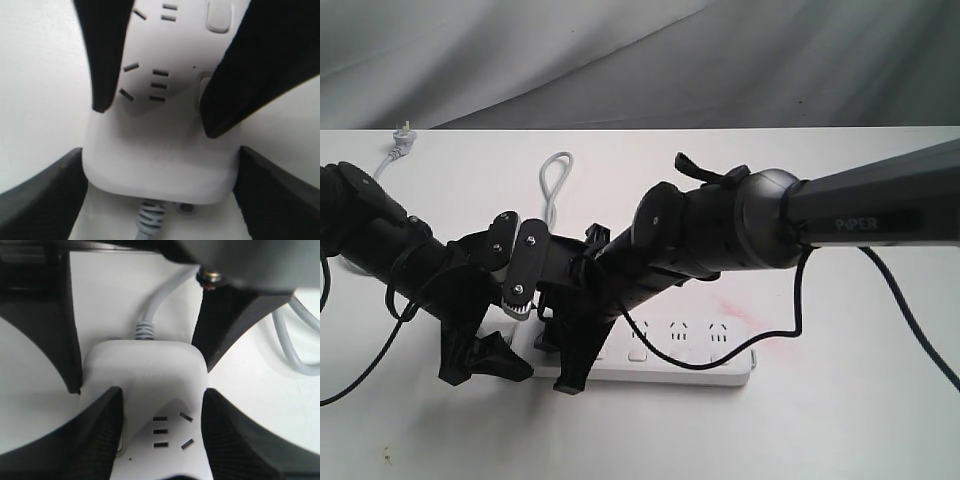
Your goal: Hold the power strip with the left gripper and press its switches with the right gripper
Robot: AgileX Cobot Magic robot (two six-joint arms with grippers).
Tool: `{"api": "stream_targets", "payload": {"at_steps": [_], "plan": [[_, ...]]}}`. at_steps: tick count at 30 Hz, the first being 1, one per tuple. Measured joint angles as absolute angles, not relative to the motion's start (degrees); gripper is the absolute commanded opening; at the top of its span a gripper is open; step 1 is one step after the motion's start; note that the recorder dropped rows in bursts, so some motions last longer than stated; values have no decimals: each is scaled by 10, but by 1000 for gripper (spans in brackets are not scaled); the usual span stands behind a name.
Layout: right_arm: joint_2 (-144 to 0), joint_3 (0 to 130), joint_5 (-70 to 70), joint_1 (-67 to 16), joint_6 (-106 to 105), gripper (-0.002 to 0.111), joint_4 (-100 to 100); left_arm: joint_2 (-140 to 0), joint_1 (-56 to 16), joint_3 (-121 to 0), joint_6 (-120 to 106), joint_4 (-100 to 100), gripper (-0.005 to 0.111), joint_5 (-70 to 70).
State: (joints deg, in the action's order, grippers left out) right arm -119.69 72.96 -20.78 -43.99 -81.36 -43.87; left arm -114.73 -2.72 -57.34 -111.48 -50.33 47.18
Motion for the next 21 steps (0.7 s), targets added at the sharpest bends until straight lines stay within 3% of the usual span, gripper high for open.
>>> {"api": "stream_targets", "payload": {"at_steps": [21], "plan": [[-1181,690,-168,-440,-840,46,-465,-1148,-27,-573,-1115,-504,50,471]]}}
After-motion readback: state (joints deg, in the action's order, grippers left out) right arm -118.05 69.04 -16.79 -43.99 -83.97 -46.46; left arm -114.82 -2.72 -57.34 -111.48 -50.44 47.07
